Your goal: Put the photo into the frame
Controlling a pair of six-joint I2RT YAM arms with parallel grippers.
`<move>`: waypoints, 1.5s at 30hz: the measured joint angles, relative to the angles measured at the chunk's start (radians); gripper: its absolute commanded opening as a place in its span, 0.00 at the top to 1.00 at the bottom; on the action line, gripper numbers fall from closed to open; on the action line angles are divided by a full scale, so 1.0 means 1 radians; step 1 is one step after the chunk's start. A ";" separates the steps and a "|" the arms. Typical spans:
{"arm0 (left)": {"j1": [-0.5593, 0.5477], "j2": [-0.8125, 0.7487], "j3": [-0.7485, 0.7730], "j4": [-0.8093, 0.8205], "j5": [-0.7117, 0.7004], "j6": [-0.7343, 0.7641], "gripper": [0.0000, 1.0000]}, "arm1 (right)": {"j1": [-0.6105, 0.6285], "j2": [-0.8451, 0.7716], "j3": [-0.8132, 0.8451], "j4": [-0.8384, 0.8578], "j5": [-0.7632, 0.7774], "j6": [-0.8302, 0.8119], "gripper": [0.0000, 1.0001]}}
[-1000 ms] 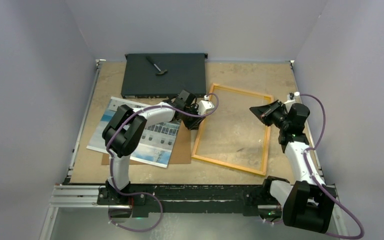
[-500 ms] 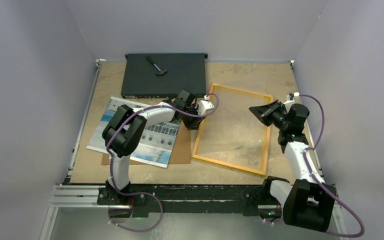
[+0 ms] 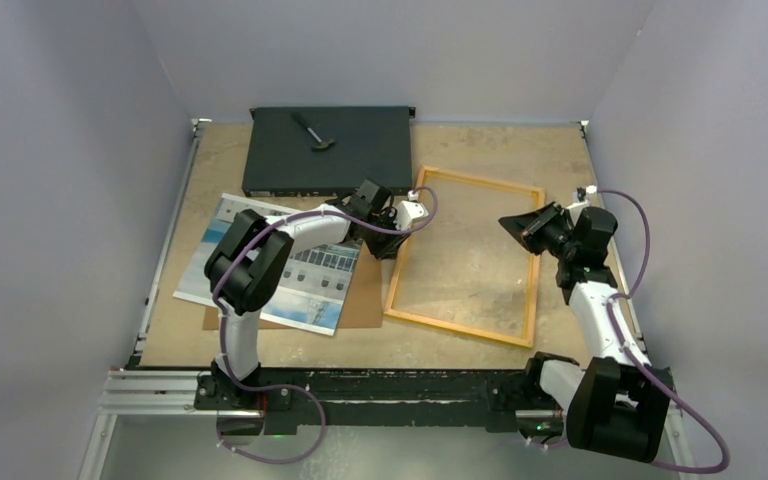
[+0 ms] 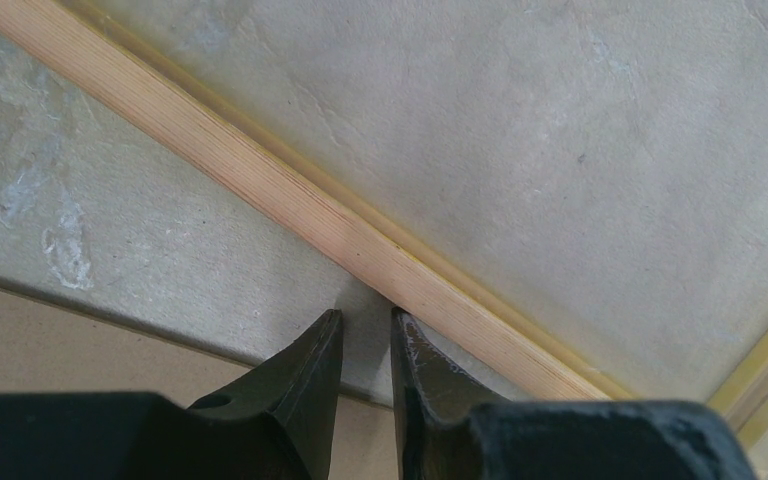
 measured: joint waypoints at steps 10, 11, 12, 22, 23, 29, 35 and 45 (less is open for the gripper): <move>0.006 0.000 0.002 -0.004 0.006 0.000 0.79 | 0.003 0.001 0.045 -0.095 0.045 -0.120 0.59; 0.007 0.000 0.002 -0.005 0.009 0.000 0.80 | 0.005 0.004 0.045 -0.105 0.049 -0.129 0.58; 0.007 0.000 0.002 -0.007 0.010 0.000 0.80 | 0.005 0.009 0.045 -0.111 0.050 -0.139 0.55; 0.011 0.000 0.002 -0.010 0.020 0.000 0.80 | 0.011 0.040 0.072 -0.184 0.124 -0.233 0.29; 0.011 0.000 0.002 -0.010 0.021 0.000 0.80 | 0.011 0.040 0.072 -0.193 0.136 -0.240 0.27; 0.011 0.000 0.002 -0.012 0.025 0.000 0.81 | 0.011 0.038 0.085 -0.271 0.216 -0.286 0.21; 0.013 0.000 0.002 -0.013 0.028 -0.001 0.81 | 0.012 0.054 0.099 -0.288 0.251 -0.311 0.18; 0.013 0.000 0.002 -0.016 0.031 -0.001 0.81 | 0.028 0.126 0.101 -0.288 0.314 -0.320 0.17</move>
